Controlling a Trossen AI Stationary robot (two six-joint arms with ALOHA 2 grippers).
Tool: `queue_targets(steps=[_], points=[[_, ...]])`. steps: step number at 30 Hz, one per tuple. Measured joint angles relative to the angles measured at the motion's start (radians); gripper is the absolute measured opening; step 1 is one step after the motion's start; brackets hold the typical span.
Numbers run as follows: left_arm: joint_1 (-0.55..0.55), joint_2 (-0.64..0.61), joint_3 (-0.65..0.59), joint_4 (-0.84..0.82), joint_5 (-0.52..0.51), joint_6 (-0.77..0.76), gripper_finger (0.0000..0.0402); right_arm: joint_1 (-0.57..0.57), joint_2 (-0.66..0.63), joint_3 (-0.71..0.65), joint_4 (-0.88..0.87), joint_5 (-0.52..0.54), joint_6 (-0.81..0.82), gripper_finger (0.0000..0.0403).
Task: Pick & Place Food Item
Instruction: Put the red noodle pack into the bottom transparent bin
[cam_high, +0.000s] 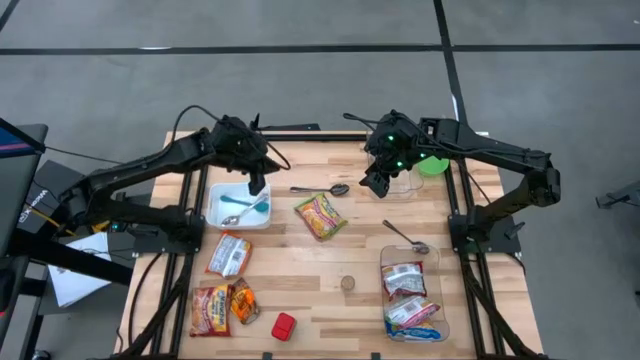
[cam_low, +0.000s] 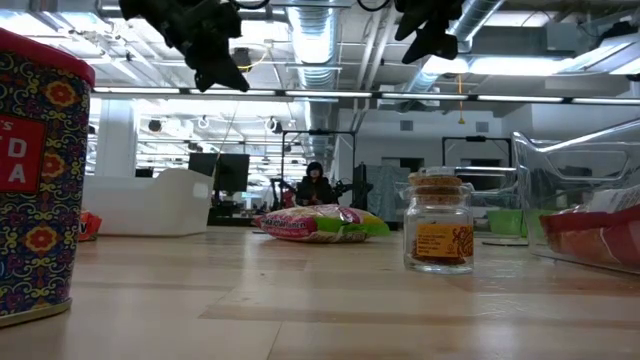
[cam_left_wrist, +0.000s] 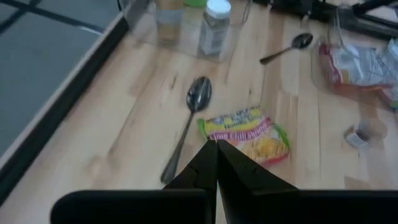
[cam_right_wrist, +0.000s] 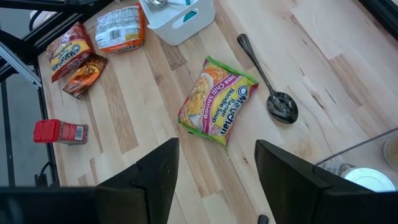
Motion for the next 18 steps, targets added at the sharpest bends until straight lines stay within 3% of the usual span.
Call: queue_targets(steps=[11, 18], points=[[-0.004, 0.0, 0.0, 0.165, 0.048, -0.077, 0.0002, 0.0, 0.0, 0.0, -0.01, 0.0, 0.002, 0.0205], [-0.004, 0.001, 0.0, 0.186, 0.057, -0.076, 0.0002, 0.0, 0.0, 0.0, -0.01, 0.0, 0.002, 0.0205]])
